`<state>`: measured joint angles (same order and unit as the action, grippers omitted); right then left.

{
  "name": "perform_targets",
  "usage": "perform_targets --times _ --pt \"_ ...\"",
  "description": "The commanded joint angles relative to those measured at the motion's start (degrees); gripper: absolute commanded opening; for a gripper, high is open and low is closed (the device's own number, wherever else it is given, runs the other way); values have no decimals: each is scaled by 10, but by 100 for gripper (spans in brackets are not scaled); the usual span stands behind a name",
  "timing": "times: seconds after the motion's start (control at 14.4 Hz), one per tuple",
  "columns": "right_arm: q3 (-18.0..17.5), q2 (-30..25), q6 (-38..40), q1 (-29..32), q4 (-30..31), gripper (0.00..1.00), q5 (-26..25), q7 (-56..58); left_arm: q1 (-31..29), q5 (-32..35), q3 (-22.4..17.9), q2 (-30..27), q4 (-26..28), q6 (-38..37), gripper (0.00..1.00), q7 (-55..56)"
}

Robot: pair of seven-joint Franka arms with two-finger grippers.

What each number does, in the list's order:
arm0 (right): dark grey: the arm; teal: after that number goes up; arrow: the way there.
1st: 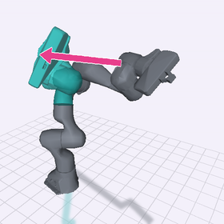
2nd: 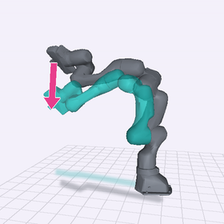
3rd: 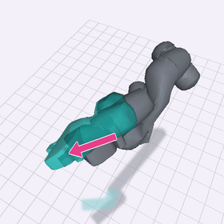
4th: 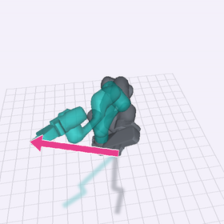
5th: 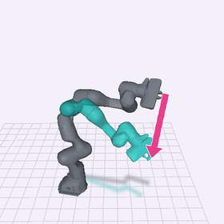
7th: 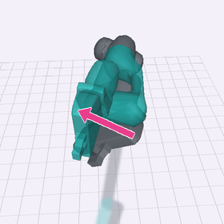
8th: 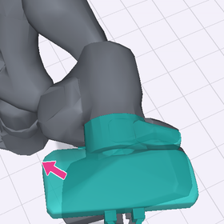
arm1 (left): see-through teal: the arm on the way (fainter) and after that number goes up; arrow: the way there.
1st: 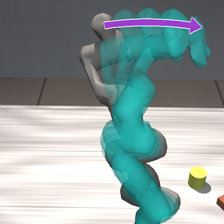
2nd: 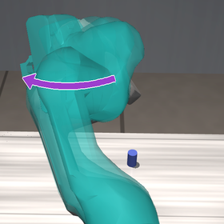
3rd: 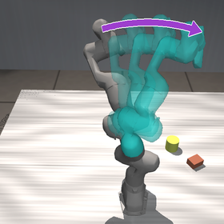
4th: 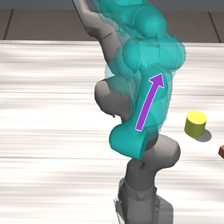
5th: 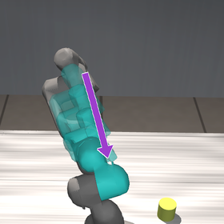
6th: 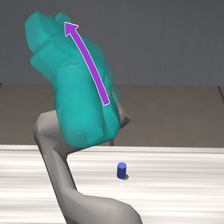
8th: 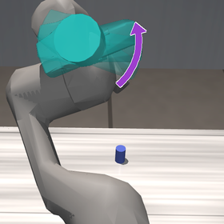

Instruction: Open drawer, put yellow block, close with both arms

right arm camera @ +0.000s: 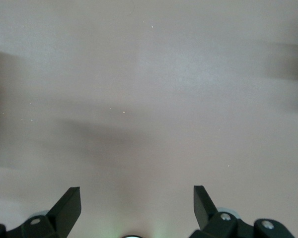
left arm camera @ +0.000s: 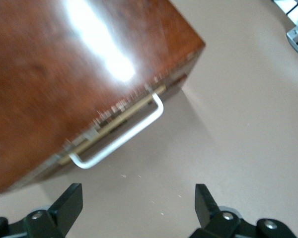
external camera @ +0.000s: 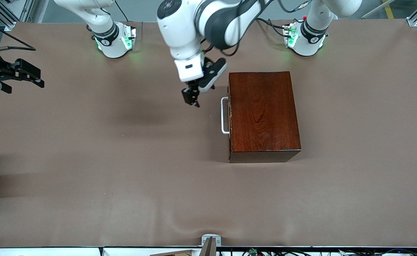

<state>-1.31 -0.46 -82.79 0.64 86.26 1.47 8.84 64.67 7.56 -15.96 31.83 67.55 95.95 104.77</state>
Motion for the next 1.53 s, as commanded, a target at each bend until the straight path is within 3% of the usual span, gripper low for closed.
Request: perform_targets --times 0.0,0.42,0.97,1.18,1.46 --pt "-5 -9 -3 9 4 100 1 2 -38 6 5 -56 23 -28 100 -68" --pt "-5 -6 -7 10 1 100 3 2 -125 -26 3 -160 31 -123 100 -299" --pt "-4 -4 -1 16 2 100 1 4 -295 -33 11 -239 47 -135 100 -610" --pt "-4 -4 -2 16 1 100 2 4 -416 -34 100 -267 93 -132 100 -691" --pt "-4 -4 -3 16 1 100 2 4 -518 -37 159 -308 150 -117 100 -839"
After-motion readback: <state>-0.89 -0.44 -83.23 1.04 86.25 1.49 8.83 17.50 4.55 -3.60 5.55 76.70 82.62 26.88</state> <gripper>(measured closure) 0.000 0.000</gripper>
